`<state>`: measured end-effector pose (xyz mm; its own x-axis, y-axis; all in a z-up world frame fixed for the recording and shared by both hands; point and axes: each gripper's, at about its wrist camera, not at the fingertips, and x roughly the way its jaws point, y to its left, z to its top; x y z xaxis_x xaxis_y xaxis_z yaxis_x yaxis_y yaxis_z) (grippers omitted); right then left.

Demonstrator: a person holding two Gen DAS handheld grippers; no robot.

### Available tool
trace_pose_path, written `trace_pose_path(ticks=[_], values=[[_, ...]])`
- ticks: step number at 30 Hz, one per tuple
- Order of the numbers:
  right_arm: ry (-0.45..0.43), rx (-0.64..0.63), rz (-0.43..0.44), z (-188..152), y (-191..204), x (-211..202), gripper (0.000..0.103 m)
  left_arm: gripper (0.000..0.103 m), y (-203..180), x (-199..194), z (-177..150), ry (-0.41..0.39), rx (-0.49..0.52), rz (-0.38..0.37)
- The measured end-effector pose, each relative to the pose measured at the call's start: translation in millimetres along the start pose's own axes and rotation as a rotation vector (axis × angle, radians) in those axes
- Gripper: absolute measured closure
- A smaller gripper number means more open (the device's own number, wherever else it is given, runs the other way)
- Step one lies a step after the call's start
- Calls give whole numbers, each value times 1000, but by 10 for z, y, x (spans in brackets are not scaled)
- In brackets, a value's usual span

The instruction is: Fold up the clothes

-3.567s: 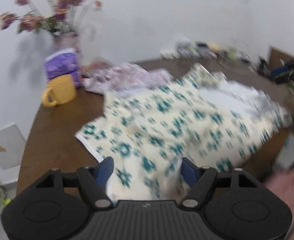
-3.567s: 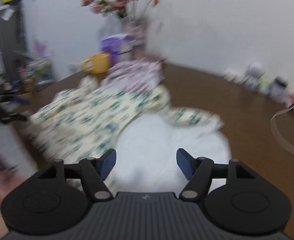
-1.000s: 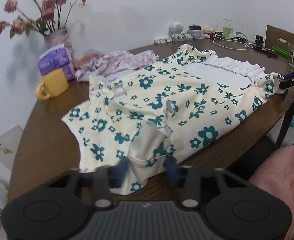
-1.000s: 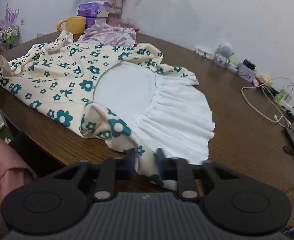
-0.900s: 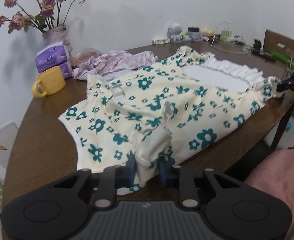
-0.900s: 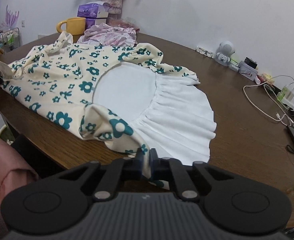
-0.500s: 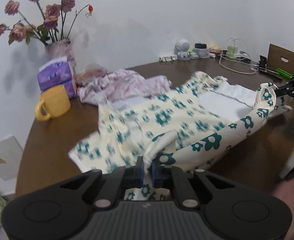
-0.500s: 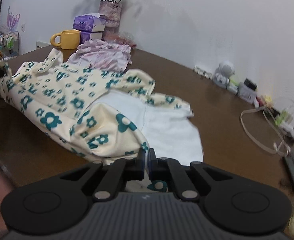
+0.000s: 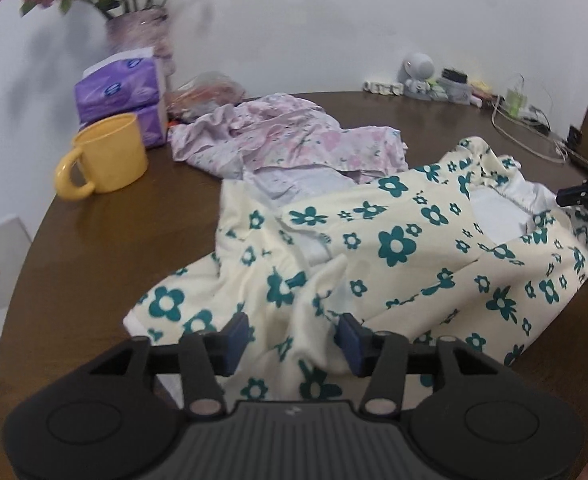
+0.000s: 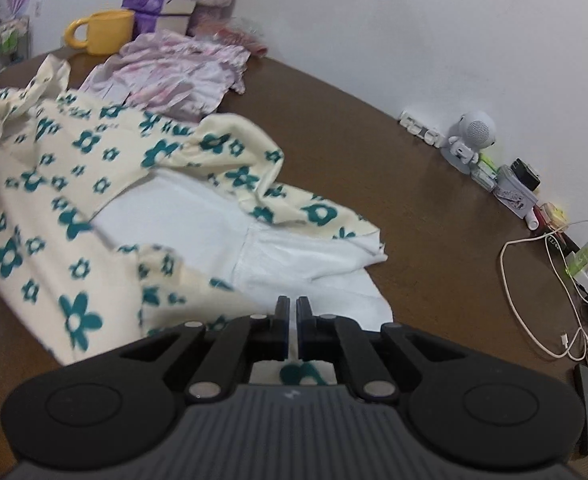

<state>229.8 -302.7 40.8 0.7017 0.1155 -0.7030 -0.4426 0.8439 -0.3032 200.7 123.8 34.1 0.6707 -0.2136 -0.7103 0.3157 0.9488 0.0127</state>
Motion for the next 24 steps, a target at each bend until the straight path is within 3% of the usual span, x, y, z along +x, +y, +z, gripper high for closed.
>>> trace_pose_path(ticks=[3,6,8,10,13,14,15,17,24], values=[[-16,37,5,21,-33,13,100,45,21,-67,-53,-13,-17,7],[-43,154,26,-48,-137,-156,90,38,31,-177,-102,-40,-30,14],[-66,239,48,-139,-215,-320,59,36,21,-253,-133,-58,-30,20],[-67,294,63,-298,-247,-458,51,35,13,-297,-162,-72,-27,20],[-46,360,81,-526,-240,-575,51,38,1,-317,-193,-82,-24,7],[-36,378,85,-598,-229,-599,51,43,-3,-317,-201,-84,-23,1],[-29,381,76,-647,-214,-603,51,56,-7,-316,-209,-86,-22,-5],[-18,391,65,-712,-205,-585,50,67,-21,-286,-225,-79,-19,-23],[1,395,67,-686,-251,-383,39,68,-64,-184,-281,-55,-22,-25]])
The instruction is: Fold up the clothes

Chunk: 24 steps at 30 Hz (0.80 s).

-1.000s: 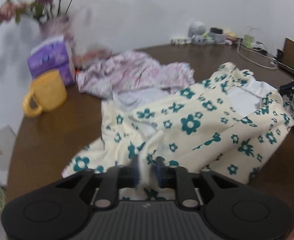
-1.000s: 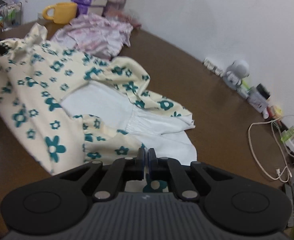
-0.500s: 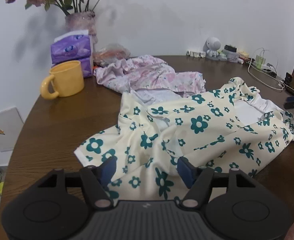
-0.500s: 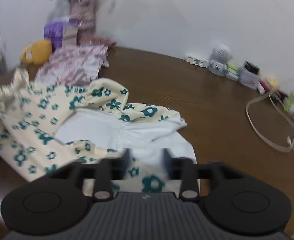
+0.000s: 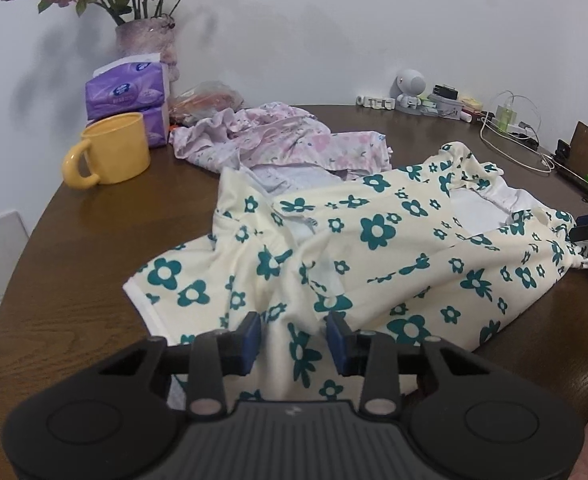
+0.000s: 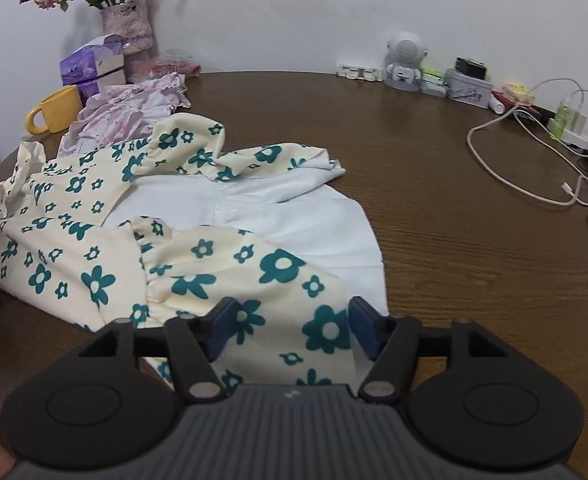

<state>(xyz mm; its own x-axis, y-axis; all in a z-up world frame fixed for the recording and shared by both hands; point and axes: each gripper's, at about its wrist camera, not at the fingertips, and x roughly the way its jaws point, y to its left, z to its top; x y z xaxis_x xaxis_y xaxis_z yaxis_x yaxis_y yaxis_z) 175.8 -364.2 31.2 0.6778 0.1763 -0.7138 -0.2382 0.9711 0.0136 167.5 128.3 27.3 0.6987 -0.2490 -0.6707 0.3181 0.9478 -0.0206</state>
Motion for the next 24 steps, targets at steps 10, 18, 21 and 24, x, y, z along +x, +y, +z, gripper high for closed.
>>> trace_pose_path(ticks=[10,18,21,24], values=[[-69,-96,11,407,25,83,101,67,0,62,-51,18,7,18],[12,-154,-21,421,40,429,101,65,4,64,-67,16,4,26],[20,-120,-16,289,16,495,101,64,3,69,-64,14,-6,30],[-7,-68,-18,264,-38,434,96,59,8,37,-67,0,-23,34]])
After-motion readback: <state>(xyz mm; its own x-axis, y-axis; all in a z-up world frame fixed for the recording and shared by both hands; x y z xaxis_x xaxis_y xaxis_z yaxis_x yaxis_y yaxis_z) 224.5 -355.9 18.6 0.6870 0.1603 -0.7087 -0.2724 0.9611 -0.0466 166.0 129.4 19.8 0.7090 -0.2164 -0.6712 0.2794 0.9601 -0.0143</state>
